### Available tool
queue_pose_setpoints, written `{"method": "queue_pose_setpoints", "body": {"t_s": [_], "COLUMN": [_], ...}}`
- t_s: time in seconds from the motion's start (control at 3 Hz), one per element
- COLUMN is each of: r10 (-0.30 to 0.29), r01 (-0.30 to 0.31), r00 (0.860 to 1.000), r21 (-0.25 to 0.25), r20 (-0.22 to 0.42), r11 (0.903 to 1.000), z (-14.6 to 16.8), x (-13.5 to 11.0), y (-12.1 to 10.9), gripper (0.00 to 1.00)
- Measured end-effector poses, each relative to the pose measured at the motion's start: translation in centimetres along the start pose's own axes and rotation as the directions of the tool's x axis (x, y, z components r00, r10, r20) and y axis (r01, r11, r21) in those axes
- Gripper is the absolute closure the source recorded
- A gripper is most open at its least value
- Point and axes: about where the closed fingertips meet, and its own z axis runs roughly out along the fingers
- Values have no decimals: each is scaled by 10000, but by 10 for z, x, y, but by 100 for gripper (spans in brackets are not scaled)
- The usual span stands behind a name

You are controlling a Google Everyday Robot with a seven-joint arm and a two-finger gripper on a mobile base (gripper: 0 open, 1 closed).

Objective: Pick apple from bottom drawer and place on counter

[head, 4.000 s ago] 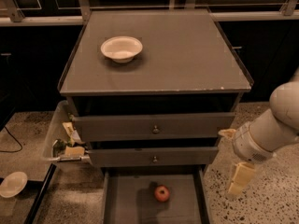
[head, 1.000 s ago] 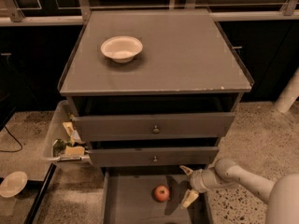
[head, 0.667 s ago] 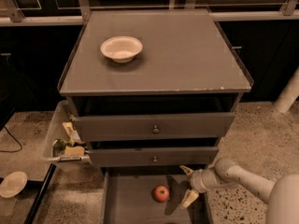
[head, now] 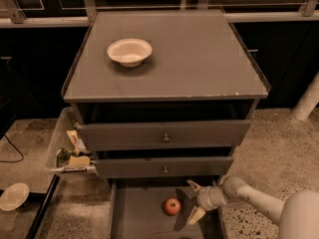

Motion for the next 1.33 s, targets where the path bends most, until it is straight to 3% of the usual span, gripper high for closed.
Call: {"method": "queue_pose_setpoints", "body": {"t_s": [0.67, 1.33], "r10": [-574, -933], "r01": [558, 944], "r00": [9963, 9831], "r21": [266, 5], "r20": [637, 1573], "r11": [9981, 9955], "z": [61, 92], "x": [31, 27], "y": [1, -12], "gripper": [0, 0]}}
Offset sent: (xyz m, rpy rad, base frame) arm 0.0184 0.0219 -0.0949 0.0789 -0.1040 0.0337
